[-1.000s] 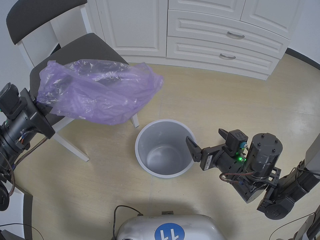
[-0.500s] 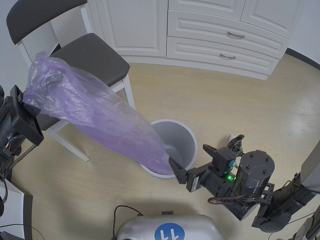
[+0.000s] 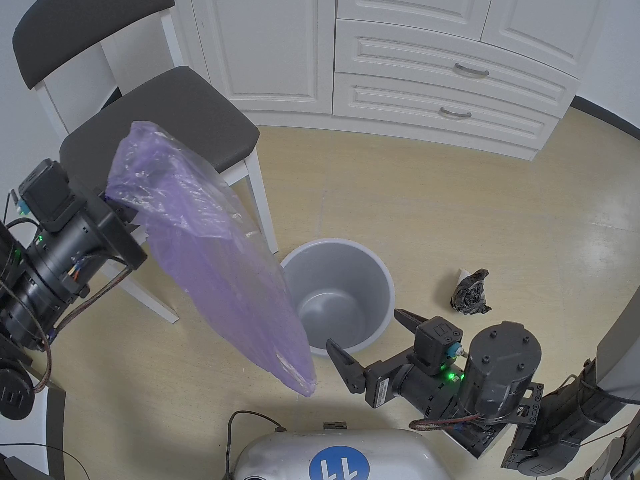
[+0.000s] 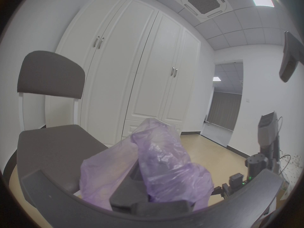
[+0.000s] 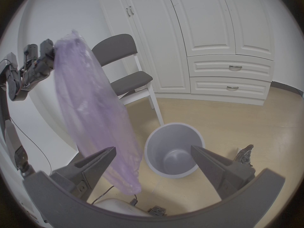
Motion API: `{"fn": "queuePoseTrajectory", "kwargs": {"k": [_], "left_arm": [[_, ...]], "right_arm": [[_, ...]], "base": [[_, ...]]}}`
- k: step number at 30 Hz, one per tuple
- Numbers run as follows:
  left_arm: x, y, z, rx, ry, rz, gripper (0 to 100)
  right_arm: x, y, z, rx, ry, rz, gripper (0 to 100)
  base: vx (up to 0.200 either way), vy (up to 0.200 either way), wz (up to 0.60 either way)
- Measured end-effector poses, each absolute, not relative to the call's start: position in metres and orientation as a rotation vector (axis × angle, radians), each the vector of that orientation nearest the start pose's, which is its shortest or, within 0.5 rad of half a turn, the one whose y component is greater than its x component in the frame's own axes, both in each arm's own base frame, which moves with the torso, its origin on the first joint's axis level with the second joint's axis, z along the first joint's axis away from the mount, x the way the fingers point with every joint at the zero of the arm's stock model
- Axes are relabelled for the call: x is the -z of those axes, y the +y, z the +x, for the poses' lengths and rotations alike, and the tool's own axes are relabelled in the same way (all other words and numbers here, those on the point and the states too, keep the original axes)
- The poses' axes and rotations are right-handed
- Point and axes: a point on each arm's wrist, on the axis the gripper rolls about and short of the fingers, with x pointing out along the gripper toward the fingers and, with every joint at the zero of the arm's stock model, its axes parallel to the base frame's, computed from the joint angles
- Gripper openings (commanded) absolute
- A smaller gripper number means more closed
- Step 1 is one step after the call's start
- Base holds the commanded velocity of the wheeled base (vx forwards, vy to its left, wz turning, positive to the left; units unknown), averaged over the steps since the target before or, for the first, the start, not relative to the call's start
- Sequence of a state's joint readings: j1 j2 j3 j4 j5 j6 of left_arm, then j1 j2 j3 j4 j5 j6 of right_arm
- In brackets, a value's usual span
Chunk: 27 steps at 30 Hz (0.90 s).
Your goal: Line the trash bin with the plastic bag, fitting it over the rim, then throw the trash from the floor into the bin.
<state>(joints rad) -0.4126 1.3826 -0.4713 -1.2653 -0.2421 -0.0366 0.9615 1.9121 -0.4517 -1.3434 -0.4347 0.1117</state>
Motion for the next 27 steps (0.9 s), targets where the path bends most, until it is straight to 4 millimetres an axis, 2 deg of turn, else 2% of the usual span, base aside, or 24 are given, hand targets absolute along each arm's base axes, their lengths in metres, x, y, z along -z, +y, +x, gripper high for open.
{"fn": "queuePoseTrajectory", "kwargs": {"k": [5, 12, 17, 27], "left_arm": [[-0.235, -0.1, 0.196, 0.638, -0.324, -0.086, 0], [-0.235, -0.109, 0.196, 0.63, -0.32, -0.103, 0], [-0.237, -0.111, 0.193, 0.637, -0.33, -0.107, 0], [-0.246, -0.106, 0.181, 0.643, -0.371, -0.116, 0]], "right_arm": [[-0.103, 0.239, 0.17, -0.549, 0.135, 0.044, 100], [-0.093, 0.253, 0.166, -0.598, 0.182, 0.112, 100], [-0.095, 0.263, 0.176, -0.588, 0.178, 0.19, 100], [-0.108, 0.255, 0.192, -0.535, 0.141, 0.224, 100]], "base": [[0.0, 0.0, 0.0], [0.0, 0.0, 0.0], [0.0, 0.0, 0.0], [0.0, 0.0, 0.0]]}}
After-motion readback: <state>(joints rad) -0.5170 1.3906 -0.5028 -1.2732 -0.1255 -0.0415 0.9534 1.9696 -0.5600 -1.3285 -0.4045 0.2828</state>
